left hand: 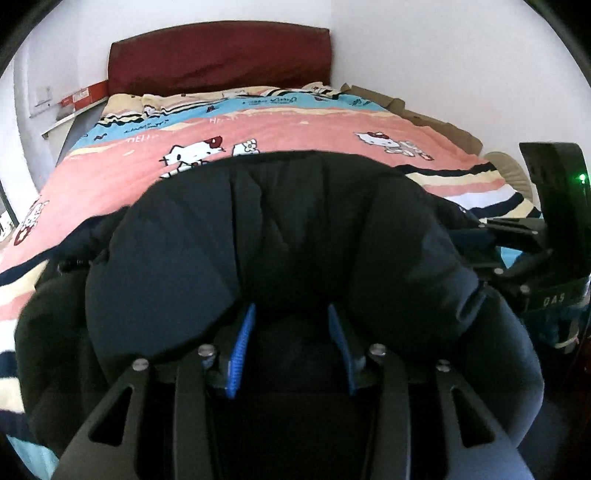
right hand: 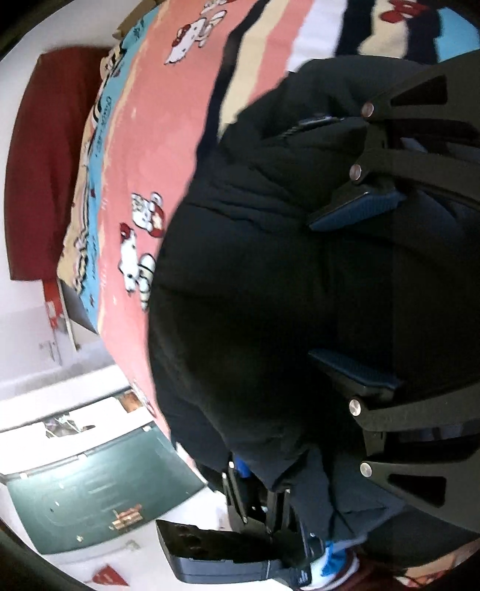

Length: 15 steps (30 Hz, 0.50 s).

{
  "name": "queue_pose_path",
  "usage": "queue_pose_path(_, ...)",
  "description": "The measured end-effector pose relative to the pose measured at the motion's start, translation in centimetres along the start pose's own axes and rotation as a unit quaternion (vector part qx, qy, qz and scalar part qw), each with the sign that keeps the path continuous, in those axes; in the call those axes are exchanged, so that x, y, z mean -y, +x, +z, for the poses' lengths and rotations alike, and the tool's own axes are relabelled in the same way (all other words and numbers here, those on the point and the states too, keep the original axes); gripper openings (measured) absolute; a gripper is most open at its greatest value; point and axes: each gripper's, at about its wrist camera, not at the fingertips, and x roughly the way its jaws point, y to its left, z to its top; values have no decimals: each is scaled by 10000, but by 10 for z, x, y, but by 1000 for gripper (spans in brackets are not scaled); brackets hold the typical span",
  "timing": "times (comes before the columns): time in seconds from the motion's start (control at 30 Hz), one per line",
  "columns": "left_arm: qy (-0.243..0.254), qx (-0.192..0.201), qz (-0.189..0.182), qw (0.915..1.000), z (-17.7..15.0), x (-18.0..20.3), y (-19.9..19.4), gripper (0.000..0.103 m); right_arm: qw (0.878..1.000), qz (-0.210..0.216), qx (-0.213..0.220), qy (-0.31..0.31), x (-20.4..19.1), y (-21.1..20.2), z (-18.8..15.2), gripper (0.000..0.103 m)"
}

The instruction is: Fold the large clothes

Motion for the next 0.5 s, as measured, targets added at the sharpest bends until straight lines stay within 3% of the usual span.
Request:
queue_pose_path(0.1,-109,-5,30,9999,2,-6,15,39,9998,-166,-63,-29,-3,5,-14,66)
queue_pose_path(0.33,-139,-50,454,9989,19,-17,54,39,9993,-297,-92,229,16,47,-5,66)
queue_pose_path(0.5,-93,-121,596,9981,19,-14,56,39,9990,-372,-33,246,20,55,-6,66)
